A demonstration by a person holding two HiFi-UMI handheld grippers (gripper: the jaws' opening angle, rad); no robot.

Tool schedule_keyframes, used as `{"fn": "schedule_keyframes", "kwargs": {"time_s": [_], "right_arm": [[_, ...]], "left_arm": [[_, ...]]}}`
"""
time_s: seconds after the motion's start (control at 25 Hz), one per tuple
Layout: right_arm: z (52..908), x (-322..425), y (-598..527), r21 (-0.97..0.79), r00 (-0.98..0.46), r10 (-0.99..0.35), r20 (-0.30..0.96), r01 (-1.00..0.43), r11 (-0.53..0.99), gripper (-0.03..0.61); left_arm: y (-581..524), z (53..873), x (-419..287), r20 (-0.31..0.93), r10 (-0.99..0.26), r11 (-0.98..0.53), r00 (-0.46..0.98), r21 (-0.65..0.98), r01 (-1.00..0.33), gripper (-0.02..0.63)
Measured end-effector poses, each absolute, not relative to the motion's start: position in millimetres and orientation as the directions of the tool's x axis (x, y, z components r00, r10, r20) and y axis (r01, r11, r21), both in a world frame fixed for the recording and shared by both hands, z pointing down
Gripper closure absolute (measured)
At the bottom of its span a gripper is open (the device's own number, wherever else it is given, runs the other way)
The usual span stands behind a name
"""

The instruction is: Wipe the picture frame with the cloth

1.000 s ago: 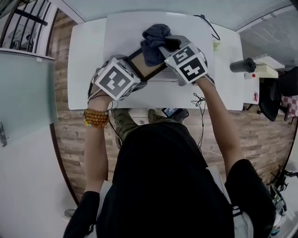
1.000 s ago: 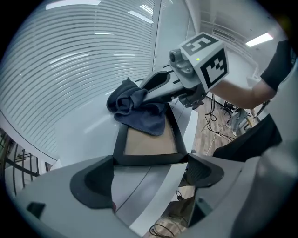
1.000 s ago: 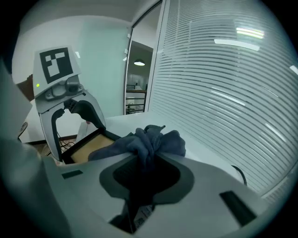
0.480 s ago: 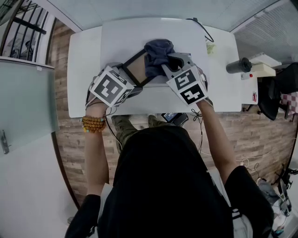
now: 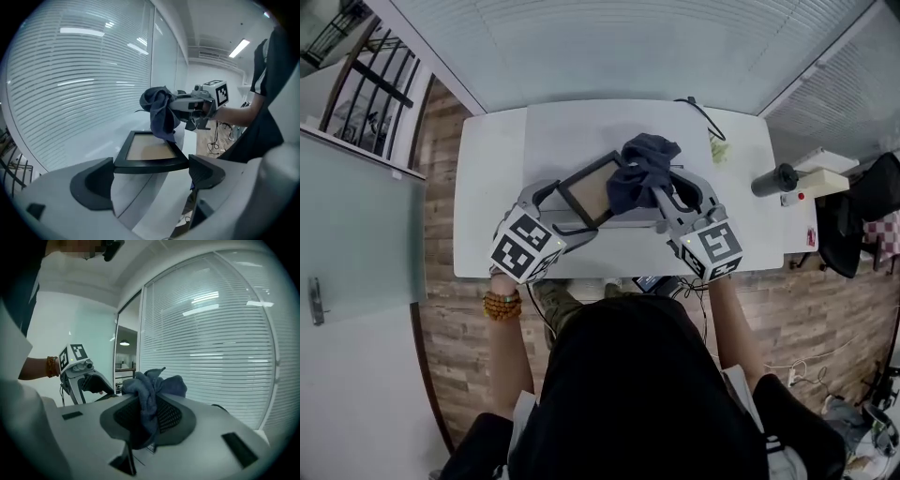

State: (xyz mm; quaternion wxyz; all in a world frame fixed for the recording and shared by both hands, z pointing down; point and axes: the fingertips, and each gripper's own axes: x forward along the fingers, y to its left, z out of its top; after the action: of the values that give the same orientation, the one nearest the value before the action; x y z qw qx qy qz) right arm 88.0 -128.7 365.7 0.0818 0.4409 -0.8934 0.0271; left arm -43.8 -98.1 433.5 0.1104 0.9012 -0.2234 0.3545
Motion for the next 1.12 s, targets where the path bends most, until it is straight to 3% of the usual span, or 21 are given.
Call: {"fn": "schedule_keyframes", "kwargs": {"time_s": [0.4,0.64,0.68,0.72,0.76,0.8,0.96,1.12], "right_arm": [[361.5,98.0,-120.2,0.021,-0.555,-0.823,0.120,-0.828,0.561,0.511],[337.9,92.4,-111.5,0.075,-0.535,-0.844,0.014,-0.842,0.535,0.511],[334.5,88.8,-109.0,0.096,-0.536,-0.845,0.000,-0.841,0.533,0.511],[332.2,84.7,-106.5,0.117,-0.535,-0.845,-0.007,-0.839,0.531,0.511],[331.0,80.2,-104.2,0.134,-0.534,-0.845,-0.007,-0.838,0.529,0.511],[330.6,74.9,-101.9,0.142,-0.535,-0.845,-0.005,-0.836,0.529,0.511],[338.1,53.4,-92.0,0.145,-0.571,-0.821,0.016,-0.811,0.567,0.511],[347.8,42.0,-82.3,0.137,-0.580,-0.813,0.042,-0.803,0.580,0.511]], "left_arm": [[-110.5,452.3,-50.0,0.675,-0.421,-0.826,0.606,-0.008,-0.564,0.123],[-107.4,356.3,-38.2,0.248,-0.612,-0.785,0.751,-0.071,-0.616,0.129],[-101.5,348.7,-33.2,0.200,-0.614,-0.788,0.763,-0.099,-0.608,0.153],[-95.8,343.8,-29.5,0.161,-0.620,-0.785,0.768,-0.125,-0.607,0.279],[-90.9,340.4,-27.5,0.123,-0.632,-0.774,0.765,-0.136,-0.618,0.505],[-86.7,337.7,-27.0,0.086,-0.648,-0.760,0.757,-0.128,-0.637,0.592],[-71.9,329.2,-26.3,-0.032,-0.709,-0.701,0.705,-0.081,-0.709,0.607],[-64.2,340.2,-29.6,0.010,-0.777,-0.625,0.630,-0.134,-0.769,0.607]]}}
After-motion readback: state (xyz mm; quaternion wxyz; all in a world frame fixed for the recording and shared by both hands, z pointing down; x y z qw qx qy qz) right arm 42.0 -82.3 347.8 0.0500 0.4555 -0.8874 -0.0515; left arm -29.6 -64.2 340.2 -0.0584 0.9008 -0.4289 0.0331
